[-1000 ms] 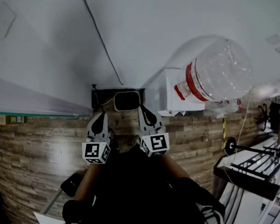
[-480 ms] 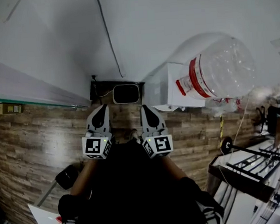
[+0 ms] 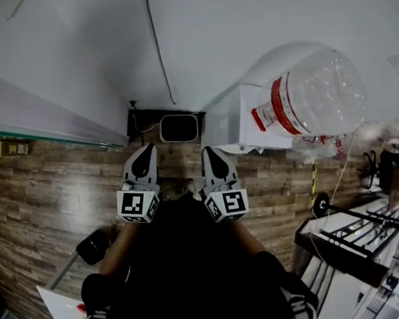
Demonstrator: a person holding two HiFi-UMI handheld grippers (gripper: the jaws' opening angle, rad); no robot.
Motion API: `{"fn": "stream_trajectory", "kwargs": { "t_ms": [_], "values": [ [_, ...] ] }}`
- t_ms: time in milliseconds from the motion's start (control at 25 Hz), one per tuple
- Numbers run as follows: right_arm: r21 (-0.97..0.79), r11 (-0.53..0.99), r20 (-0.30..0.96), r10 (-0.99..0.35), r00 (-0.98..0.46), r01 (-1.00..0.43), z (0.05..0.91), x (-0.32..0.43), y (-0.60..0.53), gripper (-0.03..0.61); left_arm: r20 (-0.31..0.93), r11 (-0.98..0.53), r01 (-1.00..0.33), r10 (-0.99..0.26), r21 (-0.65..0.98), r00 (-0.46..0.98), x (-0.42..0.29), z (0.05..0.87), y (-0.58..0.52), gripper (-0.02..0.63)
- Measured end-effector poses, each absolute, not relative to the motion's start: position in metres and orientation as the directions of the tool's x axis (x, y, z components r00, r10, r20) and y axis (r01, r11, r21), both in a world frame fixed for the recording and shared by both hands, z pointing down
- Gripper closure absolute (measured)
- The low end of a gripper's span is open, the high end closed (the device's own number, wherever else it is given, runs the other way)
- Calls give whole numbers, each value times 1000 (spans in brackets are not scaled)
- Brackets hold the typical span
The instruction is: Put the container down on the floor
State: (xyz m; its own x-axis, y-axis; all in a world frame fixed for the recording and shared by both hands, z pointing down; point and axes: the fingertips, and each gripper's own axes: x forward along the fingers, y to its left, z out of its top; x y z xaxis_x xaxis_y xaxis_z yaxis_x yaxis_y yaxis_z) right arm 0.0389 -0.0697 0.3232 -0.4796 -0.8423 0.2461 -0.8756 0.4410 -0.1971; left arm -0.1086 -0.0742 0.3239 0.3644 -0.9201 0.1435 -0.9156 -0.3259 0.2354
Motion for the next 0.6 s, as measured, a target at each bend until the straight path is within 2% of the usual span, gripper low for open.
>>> {"fn": "stream_trajectory", "kwargs": {
  "t_ms": [600],
  "values": [
    [-179, 438, 244, -847, -471, -881, 326, 42, -65, 546, 141, -333, -916, -919, 223, 369, -107, 326, -69, 588]
  ]
}}
